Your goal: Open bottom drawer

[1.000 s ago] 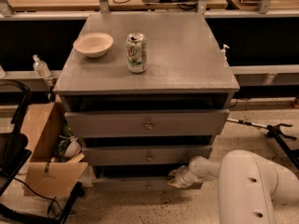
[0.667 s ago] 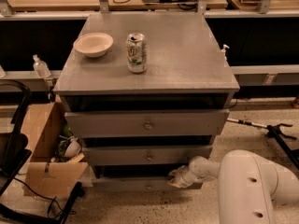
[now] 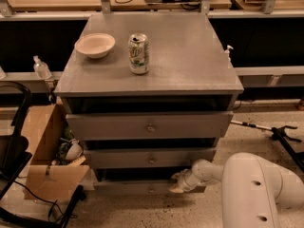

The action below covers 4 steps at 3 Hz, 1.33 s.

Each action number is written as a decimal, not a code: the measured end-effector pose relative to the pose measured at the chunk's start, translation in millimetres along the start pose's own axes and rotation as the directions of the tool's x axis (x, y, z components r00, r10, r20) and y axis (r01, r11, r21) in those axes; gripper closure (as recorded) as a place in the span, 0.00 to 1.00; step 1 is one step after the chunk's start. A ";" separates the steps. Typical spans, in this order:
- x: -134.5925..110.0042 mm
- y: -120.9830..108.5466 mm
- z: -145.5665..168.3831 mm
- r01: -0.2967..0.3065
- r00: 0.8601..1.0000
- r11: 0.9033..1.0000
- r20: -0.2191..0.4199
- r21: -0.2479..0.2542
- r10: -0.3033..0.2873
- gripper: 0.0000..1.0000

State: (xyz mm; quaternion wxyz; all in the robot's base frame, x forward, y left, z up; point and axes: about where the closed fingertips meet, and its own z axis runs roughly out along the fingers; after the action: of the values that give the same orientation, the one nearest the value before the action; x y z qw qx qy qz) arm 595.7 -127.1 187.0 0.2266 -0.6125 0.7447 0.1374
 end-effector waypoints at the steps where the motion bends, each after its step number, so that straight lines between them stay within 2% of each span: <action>1: -0.2 0.6 0.5 0.000 1.000 1.000 0.000 -0.001 0.000 0.04; 3: -0.2 0.6 0.5 0.000 1.000 1.000 0.000 -0.001 0.000 0.00; 4: -0.6 2.4 2.2 0.000 1.000 1.000 0.001 -0.005 0.000 0.15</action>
Offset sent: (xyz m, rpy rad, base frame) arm -0.0004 0.0005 -0.0004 0.0004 0.0009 0.0006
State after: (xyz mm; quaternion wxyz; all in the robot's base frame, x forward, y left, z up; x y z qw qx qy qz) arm 593.8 -125.1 185.2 0.2255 -0.6129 0.7444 0.1394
